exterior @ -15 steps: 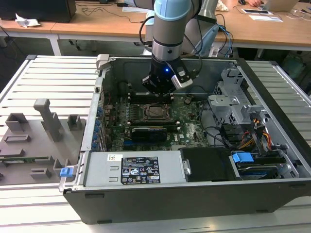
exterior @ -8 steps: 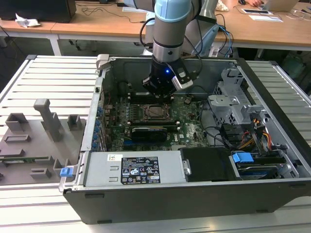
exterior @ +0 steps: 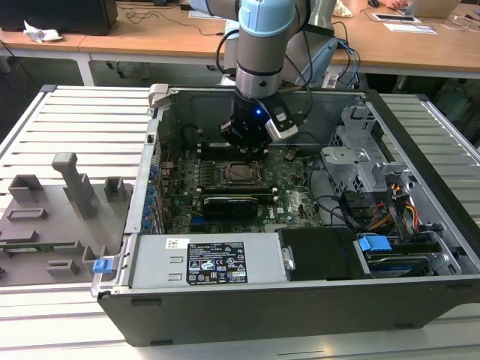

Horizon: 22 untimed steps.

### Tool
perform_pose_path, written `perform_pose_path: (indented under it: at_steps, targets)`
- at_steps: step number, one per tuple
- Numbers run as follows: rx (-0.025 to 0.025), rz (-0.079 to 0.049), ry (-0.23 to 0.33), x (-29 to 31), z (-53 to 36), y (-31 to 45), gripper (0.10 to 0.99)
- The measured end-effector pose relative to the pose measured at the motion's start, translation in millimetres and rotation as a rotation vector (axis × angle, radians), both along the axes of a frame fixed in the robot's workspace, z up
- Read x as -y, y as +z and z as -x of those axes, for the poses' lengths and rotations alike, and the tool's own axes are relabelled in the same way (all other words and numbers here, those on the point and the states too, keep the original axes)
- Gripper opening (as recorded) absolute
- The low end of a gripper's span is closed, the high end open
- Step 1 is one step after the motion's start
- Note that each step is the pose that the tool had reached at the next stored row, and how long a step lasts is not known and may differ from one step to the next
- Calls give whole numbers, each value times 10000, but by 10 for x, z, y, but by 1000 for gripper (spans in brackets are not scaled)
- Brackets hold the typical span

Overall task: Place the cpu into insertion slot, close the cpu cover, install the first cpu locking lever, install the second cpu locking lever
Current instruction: 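Install the first cpu locking lever, then install the second cpu locking lever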

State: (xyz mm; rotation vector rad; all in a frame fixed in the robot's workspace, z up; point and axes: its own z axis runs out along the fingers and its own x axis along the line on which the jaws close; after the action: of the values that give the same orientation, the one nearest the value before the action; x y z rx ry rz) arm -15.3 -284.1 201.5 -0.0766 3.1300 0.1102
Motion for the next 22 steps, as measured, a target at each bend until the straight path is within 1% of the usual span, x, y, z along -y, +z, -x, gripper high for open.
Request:
perform_pose_path:
  at_steps: [2,4,8,16,22]
  targets:
    - [0,1,0,0,0,0,106]
    - [3,-2,0,-1,-1,24,106]
    - [0,0,0,0,-1,141,106]
    - [0,-1,0,71,-1,143,106]
    - [0,0,0,110,-1,143,106]
